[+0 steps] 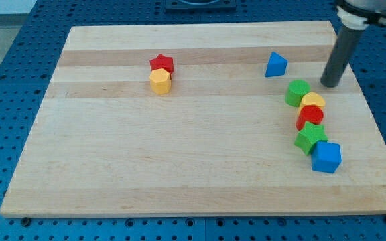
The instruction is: Push the yellow heart to the right of the yellow hexagon
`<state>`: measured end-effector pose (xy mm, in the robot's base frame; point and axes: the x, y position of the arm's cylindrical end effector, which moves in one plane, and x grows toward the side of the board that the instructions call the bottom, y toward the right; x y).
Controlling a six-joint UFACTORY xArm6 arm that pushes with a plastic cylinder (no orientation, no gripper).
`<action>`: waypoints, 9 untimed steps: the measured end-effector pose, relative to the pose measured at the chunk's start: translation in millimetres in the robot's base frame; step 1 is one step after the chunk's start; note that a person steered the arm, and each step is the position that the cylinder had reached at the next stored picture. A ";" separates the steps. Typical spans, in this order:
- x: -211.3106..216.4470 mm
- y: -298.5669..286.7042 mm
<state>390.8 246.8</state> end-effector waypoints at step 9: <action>49.0 -186.7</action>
<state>439.8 60.1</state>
